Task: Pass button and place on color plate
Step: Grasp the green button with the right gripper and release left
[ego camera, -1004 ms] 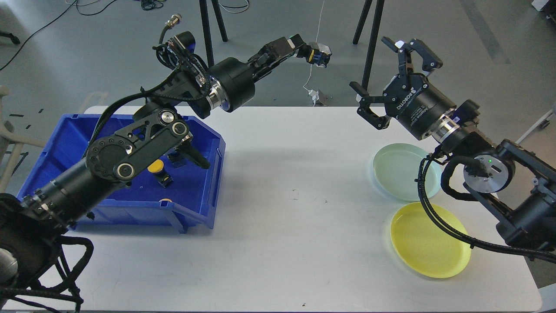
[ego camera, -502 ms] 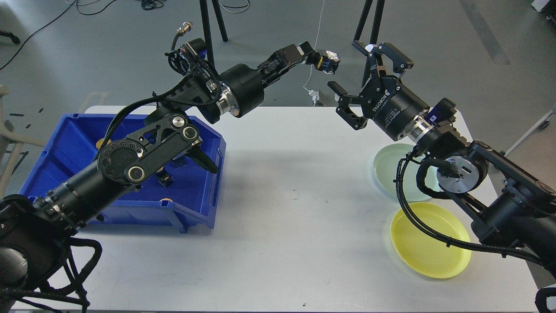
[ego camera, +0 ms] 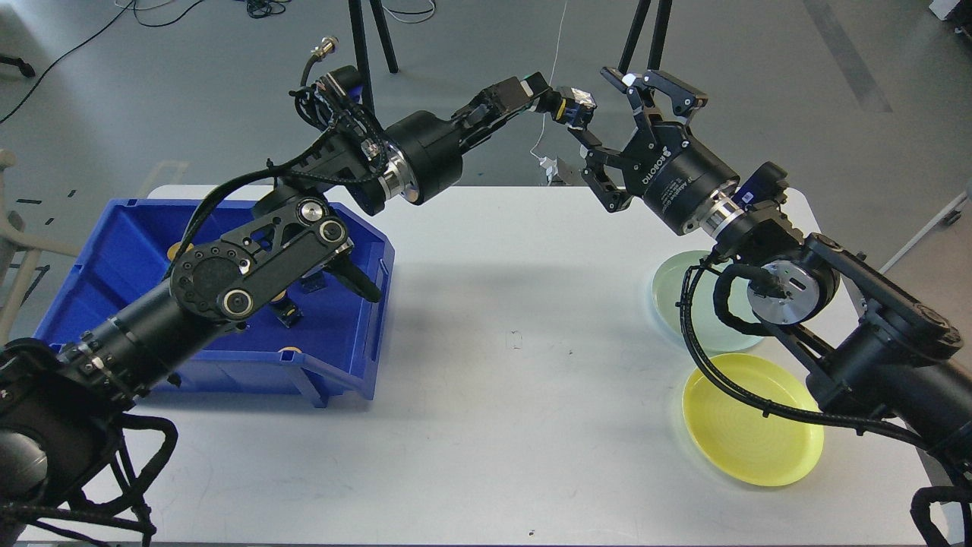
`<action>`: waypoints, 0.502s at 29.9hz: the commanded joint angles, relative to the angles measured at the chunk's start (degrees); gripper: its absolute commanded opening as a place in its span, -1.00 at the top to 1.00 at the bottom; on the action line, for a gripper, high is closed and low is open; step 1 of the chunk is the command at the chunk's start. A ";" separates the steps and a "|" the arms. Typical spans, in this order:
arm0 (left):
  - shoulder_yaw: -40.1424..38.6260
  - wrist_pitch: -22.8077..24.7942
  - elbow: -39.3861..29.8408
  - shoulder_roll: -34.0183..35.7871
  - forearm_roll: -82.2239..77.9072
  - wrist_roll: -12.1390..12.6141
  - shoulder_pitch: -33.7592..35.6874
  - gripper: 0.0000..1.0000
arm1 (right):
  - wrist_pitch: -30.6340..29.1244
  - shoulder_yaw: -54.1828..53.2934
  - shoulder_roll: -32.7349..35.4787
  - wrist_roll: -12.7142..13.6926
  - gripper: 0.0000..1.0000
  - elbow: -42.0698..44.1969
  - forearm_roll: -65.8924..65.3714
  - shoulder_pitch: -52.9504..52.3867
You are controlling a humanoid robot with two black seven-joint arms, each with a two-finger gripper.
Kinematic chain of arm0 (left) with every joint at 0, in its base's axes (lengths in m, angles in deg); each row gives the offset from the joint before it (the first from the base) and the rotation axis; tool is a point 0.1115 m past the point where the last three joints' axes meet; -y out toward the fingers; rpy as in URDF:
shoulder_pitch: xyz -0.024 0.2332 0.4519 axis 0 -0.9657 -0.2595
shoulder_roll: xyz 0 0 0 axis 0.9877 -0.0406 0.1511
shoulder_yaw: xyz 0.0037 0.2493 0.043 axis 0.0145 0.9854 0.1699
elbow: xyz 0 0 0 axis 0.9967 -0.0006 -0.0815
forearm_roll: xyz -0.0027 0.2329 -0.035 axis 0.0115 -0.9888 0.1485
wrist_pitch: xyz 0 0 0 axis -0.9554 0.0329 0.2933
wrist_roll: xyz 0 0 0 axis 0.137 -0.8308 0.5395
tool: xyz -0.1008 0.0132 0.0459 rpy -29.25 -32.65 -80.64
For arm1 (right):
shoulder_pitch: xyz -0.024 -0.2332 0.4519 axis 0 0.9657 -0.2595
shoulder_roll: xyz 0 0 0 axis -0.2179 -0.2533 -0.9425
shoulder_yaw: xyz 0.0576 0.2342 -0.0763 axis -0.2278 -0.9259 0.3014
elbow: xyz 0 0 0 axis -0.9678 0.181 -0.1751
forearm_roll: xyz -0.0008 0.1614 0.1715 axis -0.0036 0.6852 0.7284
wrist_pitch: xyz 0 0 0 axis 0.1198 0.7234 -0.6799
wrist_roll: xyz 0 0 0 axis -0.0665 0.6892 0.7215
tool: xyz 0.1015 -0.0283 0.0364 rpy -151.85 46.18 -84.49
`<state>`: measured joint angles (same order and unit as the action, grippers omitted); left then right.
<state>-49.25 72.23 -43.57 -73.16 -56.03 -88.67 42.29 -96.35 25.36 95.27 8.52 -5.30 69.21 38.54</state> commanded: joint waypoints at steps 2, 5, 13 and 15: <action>0.00 -0.01 -0.10 0.09 0.00 0.05 0.03 0.40 | 0.05 1.15 -0.75 0.13 -0.29 0.35 -0.63 -0.59; 0.00 -0.01 -0.10 0.09 0.00 -0.03 0.12 0.40 | 0.05 1.33 -1.36 0.22 -0.29 0.44 -0.63 -0.59; 0.00 -0.01 -0.10 0.09 0.00 -0.03 0.04 0.39 | -0.03 1.50 -1.54 0.39 0.40 0.97 -0.72 -0.59; 0.00 -0.01 -0.18 0.17 0.00 -0.03 0.04 0.39 | -0.03 1.50 -1.45 0.40 0.53 0.97 -0.72 -0.67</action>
<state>-49.25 72.23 -43.72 -73.13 -56.03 -88.68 42.40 -96.33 26.87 93.75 8.87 -4.33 68.49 37.95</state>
